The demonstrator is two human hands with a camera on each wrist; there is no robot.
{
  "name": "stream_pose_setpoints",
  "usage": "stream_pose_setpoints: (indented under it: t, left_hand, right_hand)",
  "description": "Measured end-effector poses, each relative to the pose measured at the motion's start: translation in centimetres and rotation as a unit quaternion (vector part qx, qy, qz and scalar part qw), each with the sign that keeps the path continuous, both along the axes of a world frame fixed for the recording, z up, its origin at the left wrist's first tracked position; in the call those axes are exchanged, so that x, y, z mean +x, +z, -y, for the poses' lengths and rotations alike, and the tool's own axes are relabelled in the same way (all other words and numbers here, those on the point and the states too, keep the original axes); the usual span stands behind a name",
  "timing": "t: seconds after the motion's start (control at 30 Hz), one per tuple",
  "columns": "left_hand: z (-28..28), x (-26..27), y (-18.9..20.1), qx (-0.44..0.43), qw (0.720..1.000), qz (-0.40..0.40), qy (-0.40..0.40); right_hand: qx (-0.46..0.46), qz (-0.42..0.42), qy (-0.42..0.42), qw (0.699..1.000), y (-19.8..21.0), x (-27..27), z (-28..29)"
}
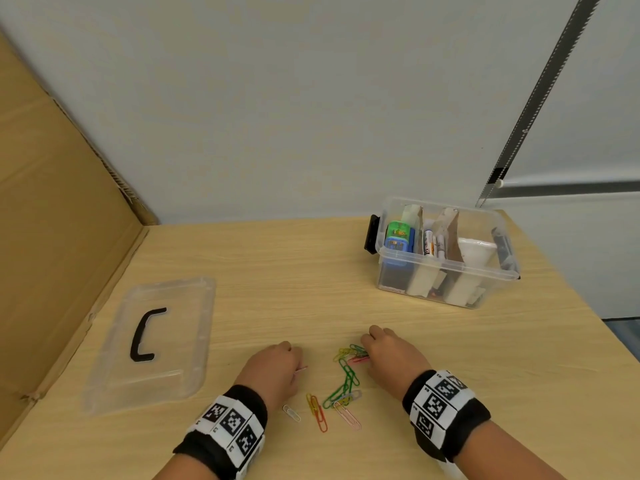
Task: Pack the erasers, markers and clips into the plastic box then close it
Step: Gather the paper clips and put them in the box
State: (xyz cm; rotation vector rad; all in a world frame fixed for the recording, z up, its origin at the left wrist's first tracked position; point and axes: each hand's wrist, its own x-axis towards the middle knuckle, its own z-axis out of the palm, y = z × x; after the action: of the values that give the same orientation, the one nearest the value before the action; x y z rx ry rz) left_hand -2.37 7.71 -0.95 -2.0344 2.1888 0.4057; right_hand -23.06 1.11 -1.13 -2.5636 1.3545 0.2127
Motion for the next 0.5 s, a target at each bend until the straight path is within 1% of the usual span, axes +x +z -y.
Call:
stream_pose_setpoints:
  t: [0.03,0.07,0.13,0.17,0.2,0.27,0.3,0.33,0.4,0.43,0.5]
  left_hand:
    - [0.1,0.1,-0.1,-0.006,1.0,-0.007,0.005]
    - [0.1,0.3,-0.1,-0.016,0.999,-0.031,0.016]
    - [0.0,1.1,-0.3,-0.04,0.99,-0.125,0.058]
    - [0.1,1.5,-0.4,-0.046,0.978,-0.183,0.085]
    - [0.1,2.0,-0.5,-0.046,0.96,-0.252,0.111]
    - [0.2,2.7,-0.5,-0.024,0.905,-0.396,0.155]
    - [0.3,2.9,-0.4,-0.008,0.877,-0.449,0.171]
    - [0.3,3.0,-0.3,0.007,0.854,-0.485,0.187]
    - [0.3,2.9,-0.1,0.025,0.831,-0.513,0.215]
    - [0.3,2.9,-0.2,0.03,0.828,-0.513,0.225]
    - [0.2,2.7,-0.5,0.035,0.834,-0.501,0.229]
  right_hand:
    - [0.004,0.012,-0.001,1.0,0.0,0.0,-0.1]
    - [0.007,0.02,0.002,1.0,0.0,0.0,-0.2]
    - [0.008,0.023,0.015,1.0,-0.1,0.1,-0.3]
    - [0.005,0.02,0.022,1.0,-0.2,0.2,-0.3]
    - [0.002,0.017,0.026,0.999,-0.4,0.3,-0.2]
    - [0.001,0.012,0.026,1.0,-0.8,0.8,-0.2]
    - [0.001,0.009,0.023,1.0,-0.9,1.0,-0.2]
    - [0.001,0.007,0.019,1.0,-1.0,1.2,-0.1]
    - [0.012,0.012,0.005,1.0,-0.9,1.4,0.1]
    - [0.025,0.017,-0.003,1.0,-0.8,1.5,0.2]
    - [0.047,0.025,-0.014,0.998,-0.7,1.4,0.4]
